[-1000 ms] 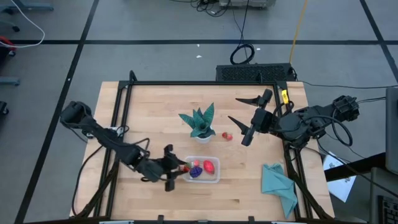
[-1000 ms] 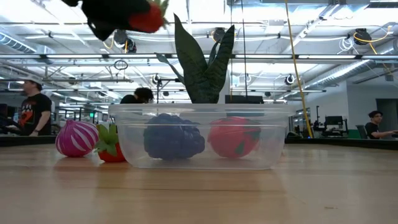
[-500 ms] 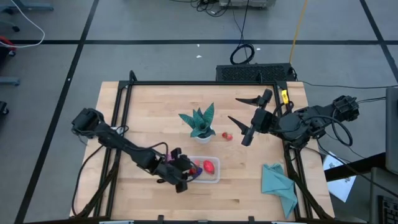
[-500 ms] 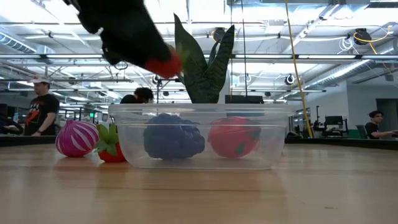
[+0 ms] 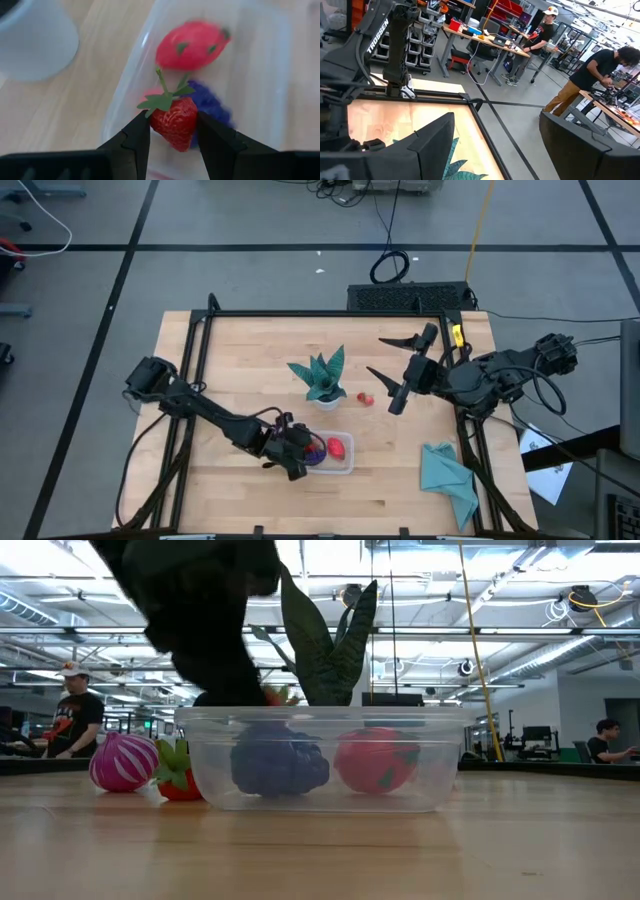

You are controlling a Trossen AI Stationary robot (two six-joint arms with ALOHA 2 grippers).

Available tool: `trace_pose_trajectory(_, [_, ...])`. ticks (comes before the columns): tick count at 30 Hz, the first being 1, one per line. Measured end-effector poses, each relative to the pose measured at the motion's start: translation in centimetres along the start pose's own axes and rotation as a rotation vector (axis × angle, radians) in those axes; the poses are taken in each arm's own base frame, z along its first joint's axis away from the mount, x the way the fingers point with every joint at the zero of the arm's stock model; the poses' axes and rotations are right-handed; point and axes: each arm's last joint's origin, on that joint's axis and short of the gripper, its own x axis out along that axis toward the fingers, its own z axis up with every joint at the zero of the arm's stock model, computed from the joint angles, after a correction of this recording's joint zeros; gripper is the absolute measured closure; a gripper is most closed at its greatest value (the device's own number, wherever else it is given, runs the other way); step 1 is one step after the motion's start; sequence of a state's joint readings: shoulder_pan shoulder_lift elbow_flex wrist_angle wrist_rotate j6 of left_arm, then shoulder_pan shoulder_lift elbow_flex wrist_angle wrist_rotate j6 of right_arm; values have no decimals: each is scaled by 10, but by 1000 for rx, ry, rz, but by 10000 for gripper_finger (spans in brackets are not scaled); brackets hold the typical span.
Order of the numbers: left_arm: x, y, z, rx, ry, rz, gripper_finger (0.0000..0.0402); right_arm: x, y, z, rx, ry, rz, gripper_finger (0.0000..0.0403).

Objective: Pick and placing Produce into tupperware
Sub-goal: Put the top left red strawberry into the transparent bin, then put the purple onion into the transparent bin

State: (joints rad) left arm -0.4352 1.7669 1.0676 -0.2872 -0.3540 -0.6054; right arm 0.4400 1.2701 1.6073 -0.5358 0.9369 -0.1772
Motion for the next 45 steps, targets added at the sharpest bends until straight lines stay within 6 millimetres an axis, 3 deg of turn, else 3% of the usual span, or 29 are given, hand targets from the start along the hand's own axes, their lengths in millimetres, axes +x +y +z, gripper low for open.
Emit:
trace_pose_trajectory(13, [24, 13, -6, -4, 93, 49, 263, 0, 0, 0, -3, 2, 0, 122])
trace_pose_trajectory(22, [23, 12, -6, -4, 87, 40, 259, 0, 0, -1, -7, 5, 1, 122])
trace_pose_trajectory(41, [23, 11, -4, 16, 68, 36, 194, 0, 0, -1, -1, 9, 1, 122])
trace_pose_trajectory(45, [12, 11, 2, 32, 40, 15, 193, 0, 0, -1, 0, 9, 1, 122])
